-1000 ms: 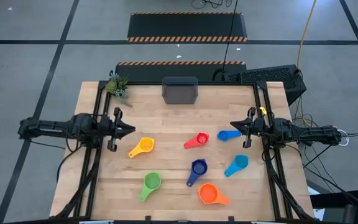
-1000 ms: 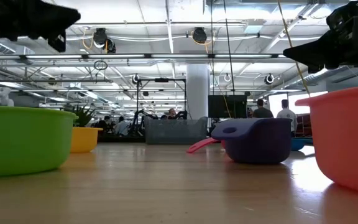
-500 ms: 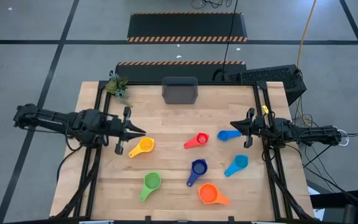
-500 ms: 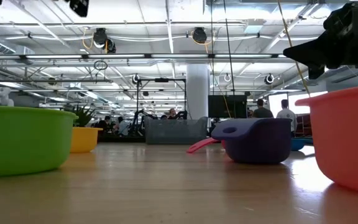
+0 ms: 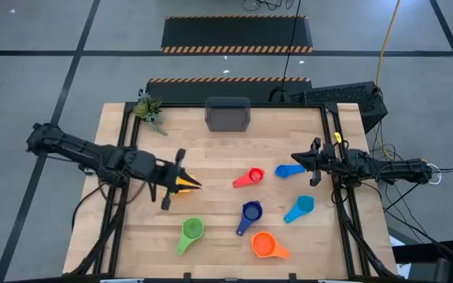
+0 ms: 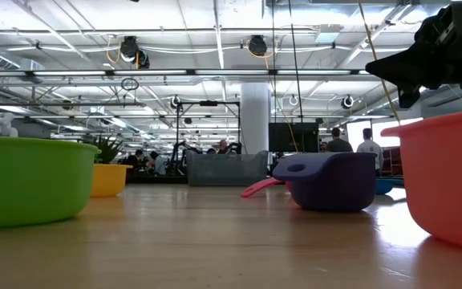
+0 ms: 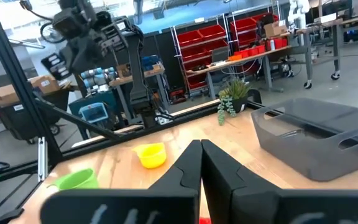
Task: Nest measuring cups in basket
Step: Prepare the measuring cups
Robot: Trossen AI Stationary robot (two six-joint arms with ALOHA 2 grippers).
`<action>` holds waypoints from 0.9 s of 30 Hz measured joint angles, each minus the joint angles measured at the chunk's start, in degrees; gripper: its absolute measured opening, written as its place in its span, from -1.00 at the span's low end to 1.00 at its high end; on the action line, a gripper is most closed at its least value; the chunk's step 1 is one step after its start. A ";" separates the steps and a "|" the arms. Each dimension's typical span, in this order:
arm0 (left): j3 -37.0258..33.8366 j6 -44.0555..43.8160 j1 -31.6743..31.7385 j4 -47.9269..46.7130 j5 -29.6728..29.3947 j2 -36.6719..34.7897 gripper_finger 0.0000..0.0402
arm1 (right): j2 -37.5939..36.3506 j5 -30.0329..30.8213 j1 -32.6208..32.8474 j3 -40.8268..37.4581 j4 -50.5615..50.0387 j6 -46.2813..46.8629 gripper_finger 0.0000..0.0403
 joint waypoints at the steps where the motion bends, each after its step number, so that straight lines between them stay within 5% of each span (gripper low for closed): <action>1: 0.00 0.00 -0.28 0.19 -0.02 1.04 -0.79 | -0.01 -0.07 0.00 -0.01 0.00 0.34 -1.00; 8: 0.00 -0.07 -2.63 0.30 -1.49 6.74 -0.79 | 0.00 -0.46 -0.02 0.00 -0.24 10.64 -1.00; 18: 0.00 -1.13 -7.31 0.45 -3.05 10.85 -0.79 | 5.18 -10.28 3.14 0.84 0.10 23.49 -1.00; 27: 0.00 -3.78 -13.92 -0.06 -6.25 11.57 -0.79 | 23.52 0.20 15.19 7.90 4.83 21.21 -1.00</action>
